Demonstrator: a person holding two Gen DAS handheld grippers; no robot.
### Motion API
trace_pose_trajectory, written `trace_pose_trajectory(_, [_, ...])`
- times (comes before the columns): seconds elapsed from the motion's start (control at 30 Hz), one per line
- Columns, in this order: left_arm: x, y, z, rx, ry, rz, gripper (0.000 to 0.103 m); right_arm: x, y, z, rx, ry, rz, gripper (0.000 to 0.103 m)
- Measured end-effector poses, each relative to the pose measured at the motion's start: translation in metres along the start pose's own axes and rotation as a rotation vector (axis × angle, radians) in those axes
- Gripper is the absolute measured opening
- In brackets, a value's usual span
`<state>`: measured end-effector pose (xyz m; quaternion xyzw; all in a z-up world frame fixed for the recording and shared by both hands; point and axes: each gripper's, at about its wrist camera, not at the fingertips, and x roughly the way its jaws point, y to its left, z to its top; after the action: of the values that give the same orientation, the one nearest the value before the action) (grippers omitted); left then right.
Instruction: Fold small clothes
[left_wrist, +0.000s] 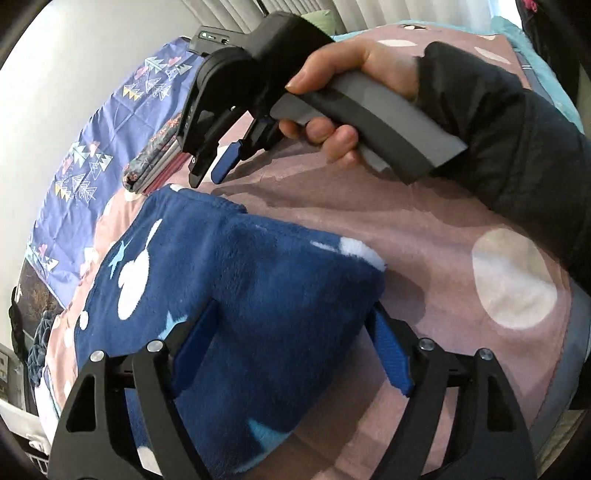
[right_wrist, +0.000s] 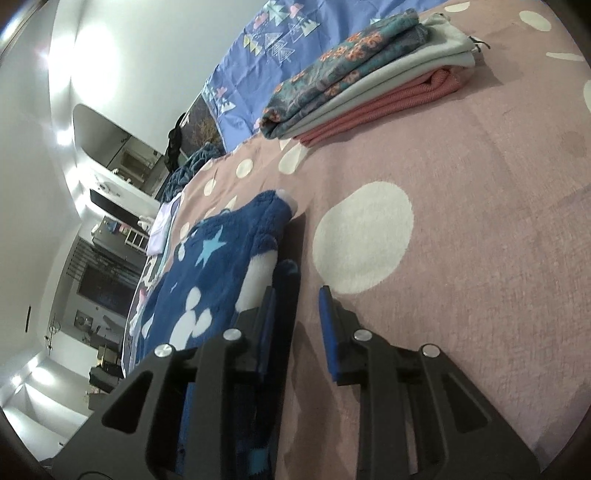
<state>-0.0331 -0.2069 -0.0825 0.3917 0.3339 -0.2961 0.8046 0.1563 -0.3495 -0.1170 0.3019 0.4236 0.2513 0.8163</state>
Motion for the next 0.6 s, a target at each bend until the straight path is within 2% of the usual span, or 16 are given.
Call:
trace_pose_trajectory(0.1, [0.003,-0.009,0.006,0.021,0.010,0.035,0.080,0.003,0.003,-0.002,-0.021,0.032,0.005,0.025])
trace_pose_trajectory(0.13, [0.005,-0.009,0.007,0.019,0.012,0.044,0.080,0.003,0.005,-0.003,-0.031,0.042,0.014,0.029])
trace_pose_trajectory(0.17, [0.006,-0.008,0.008,0.013,0.010,0.045,0.073,0.003,0.006,-0.004,-0.038,0.046,0.020,0.033])
trace_pose_trajectory(0.2, [0.006,-0.006,0.008,0.004,0.009,0.042,0.051,0.003,0.009,-0.004,-0.046,0.048,0.036,0.036])
trace_pose_trajectory(0.23, [0.009,-0.001,0.012,-0.011,0.009,0.030,0.045,0.003,0.010,-0.005,-0.048,0.049,0.049,0.041])
trace_pose_trajectory(0.27, [0.003,0.006,0.013,-0.043,-0.004,-0.004,0.030,0.003,0.010,-0.005,-0.050,0.051,0.066,0.045])
trace_pose_trajectory(0.3, [-0.001,0.009,0.016,-0.069,-0.014,-0.032,0.021,0.004,0.011,-0.005,-0.050,0.052,0.079,0.046])
trace_pose_trajectory(0.4, [-0.020,0.025,0.018,-0.129,-0.049,-0.078,0.018,0.006,0.012,-0.004,-0.045,0.063,0.103,0.047])
trace_pose_trajectory(0.5, [-0.020,0.030,0.016,-0.154,-0.048,-0.112,0.018,0.009,0.012,-0.003,-0.018,0.091,0.147,0.047])
trace_pose_trajectory(0.6, [-0.014,0.019,0.015,-0.136,-0.042,-0.103,0.018,0.014,0.010,-0.003,-0.001,0.103,0.150,0.047])
